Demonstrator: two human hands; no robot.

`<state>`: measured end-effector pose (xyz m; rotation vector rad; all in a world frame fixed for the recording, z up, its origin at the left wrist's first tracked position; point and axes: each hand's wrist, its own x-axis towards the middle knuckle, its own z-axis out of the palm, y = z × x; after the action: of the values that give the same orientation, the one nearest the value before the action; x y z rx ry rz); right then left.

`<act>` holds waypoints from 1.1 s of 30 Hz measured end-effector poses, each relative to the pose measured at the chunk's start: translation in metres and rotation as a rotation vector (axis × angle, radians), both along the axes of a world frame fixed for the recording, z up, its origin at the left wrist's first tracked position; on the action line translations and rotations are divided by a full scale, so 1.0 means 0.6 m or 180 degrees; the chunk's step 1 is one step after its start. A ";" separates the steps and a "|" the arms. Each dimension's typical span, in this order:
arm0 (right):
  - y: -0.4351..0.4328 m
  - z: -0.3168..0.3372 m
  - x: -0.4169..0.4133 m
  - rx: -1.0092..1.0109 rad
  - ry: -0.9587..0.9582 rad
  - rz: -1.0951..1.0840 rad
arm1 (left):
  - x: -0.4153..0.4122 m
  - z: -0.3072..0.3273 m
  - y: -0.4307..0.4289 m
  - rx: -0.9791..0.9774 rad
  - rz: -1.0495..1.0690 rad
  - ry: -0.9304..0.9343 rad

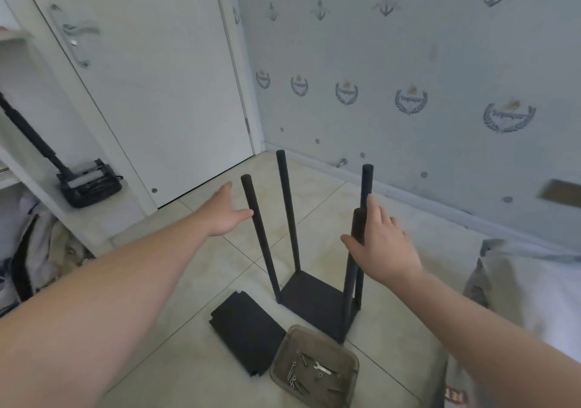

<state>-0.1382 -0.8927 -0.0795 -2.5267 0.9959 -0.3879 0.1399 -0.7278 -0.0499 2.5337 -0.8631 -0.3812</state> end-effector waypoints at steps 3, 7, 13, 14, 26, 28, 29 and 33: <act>-0.023 -0.027 0.016 0.0792 -0.0261 -0.0170 | 0.026 -0.019 -0.037 -0.0248 0.0209 0.0292; -0.041 -0.054 0.039 0.1162 -0.0585 -0.0434 | 0.046 -0.037 -0.091 -0.1140 0.0762 0.1303; -0.053 -0.082 0.053 0.1242 -0.0765 -0.0416 | 0.043 -0.076 -0.130 -0.1449 0.0752 0.1254; -0.053 -0.084 0.056 0.1246 -0.0809 -0.0420 | 0.042 -0.080 -0.134 -0.1453 0.0728 0.1180; -0.033 -0.025 0.041 0.1067 -0.0991 -0.0217 | 0.008 -0.043 -0.083 -0.1910 0.0722 0.0505; -0.018 -0.002 0.042 0.1000 -0.1037 -0.0127 | 0.003 -0.020 -0.054 -0.2011 0.0717 0.0364; -0.009 0.010 0.044 0.0979 -0.1070 -0.0074 | 0.001 -0.008 -0.037 -0.2048 0.0714 0.0294; 0.046 0.056 0.058 0.0967 -0.1287 0.0192 | -0.001 0.048 0.054 -0.2225 0.0772 0.0055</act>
<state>-0.1035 -0.8649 -0.0461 -2.0894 0.7549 -0.6452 0.1394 -0.6954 -0.0210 1.9409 -0.5415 -0.0092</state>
